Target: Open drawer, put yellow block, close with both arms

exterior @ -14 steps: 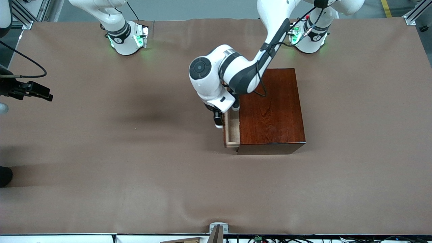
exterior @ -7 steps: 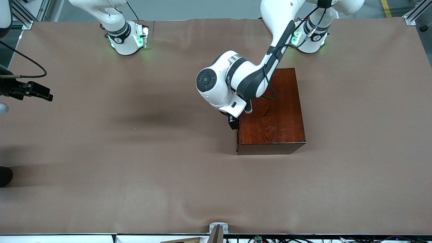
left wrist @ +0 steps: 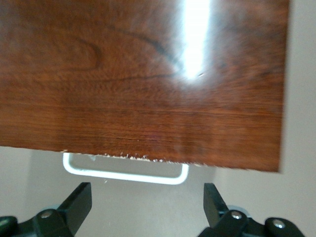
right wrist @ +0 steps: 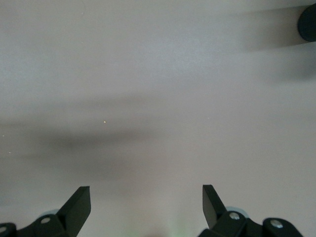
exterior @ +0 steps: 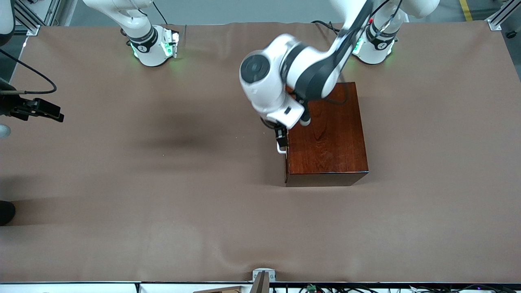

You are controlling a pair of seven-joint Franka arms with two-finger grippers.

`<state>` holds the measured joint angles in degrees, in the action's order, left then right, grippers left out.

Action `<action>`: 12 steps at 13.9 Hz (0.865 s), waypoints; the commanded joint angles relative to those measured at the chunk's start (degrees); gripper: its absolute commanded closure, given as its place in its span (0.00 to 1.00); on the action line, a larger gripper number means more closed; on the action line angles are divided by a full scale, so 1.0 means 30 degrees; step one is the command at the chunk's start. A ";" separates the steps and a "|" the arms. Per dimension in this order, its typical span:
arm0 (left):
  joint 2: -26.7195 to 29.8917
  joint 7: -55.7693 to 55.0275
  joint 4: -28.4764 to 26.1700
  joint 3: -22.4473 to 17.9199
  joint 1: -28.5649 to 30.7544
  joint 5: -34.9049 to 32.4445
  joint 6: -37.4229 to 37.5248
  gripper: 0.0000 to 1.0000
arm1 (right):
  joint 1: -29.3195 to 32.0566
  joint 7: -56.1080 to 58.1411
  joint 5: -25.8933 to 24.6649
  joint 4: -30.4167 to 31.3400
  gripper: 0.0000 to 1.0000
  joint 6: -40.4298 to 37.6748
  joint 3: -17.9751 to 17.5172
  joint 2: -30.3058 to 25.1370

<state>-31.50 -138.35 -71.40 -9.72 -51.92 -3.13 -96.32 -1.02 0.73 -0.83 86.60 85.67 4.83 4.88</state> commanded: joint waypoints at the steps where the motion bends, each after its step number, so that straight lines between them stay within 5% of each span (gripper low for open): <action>1: 0.1619 0.2252 -0.0663 -0.0071 0.0717 -0.0335 0.0261 0.00 | 0.0311 0.0107 -0.0251 0.0282 0.00 0.0097 -0.0261 -0.0338; 12: 0.4372 1.7157 -0.1980 0.0104 1.1583 0.1655 0.0319 0.00 | 0.0369 0.0107 -0.0250 0.0311 0.00 0.0068 -0.0261 -0.0309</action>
<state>-22.20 -94.32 -74.07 -10.13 -22.07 -0.01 -95.36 -0.95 0.74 -0.85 86.65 85.66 4.85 4.88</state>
